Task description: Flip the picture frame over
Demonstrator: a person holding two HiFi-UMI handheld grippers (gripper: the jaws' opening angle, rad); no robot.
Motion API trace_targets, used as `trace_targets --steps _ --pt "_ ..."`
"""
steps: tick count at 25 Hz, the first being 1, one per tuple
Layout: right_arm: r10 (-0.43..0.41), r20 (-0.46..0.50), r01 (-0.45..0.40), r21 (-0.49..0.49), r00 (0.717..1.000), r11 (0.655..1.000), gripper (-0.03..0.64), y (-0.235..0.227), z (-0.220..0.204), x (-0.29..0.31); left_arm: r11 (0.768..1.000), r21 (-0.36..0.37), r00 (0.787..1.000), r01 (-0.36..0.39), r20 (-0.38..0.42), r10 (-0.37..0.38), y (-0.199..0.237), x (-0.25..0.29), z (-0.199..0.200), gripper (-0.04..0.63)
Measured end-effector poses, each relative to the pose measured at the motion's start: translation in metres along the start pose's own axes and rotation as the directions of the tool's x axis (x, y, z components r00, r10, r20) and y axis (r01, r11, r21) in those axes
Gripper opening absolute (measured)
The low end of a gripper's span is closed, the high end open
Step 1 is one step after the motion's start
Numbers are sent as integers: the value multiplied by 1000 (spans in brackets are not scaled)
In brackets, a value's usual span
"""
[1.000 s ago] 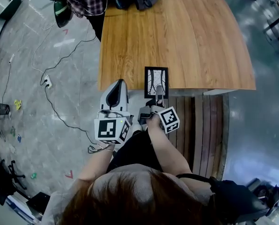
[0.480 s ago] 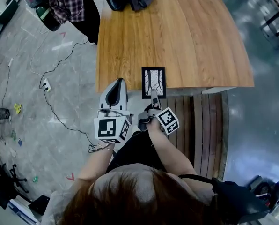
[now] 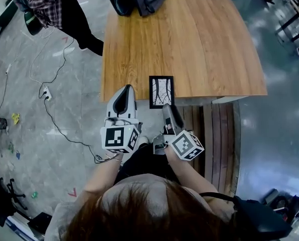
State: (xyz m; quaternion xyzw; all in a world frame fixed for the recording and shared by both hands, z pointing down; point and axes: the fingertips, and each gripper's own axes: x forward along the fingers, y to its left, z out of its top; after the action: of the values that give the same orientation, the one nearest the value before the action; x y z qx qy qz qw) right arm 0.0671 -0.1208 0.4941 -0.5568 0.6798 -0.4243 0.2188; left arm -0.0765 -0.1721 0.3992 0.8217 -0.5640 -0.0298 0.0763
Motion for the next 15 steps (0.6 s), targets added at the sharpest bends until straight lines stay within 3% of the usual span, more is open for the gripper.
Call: trace_targets --steps 4,6,9,13,15 --pt "57 73 -52 -72 996 996 210 26 40 4 1000 -19 1000 14 22 -13 -11 2 9 8" --pt "105 96 -79 -241 990 967 210 50 62 6 999 -20 999 26 42 -25 -20 3 17 8" --pt "161 126 -74 -516 979 853 203 90 90 8 999 -25 997 38 68 -37 -30 6 29 8" --pt "199 162 -37 -680 967 732 28 122 108 6 999 -30 994 46 96 -43 -41 8 43 8" --pt "203 156 -25 -730 967 683 15 128 110 7 998 -27 993 48 112 -45 -46 8 50 8"
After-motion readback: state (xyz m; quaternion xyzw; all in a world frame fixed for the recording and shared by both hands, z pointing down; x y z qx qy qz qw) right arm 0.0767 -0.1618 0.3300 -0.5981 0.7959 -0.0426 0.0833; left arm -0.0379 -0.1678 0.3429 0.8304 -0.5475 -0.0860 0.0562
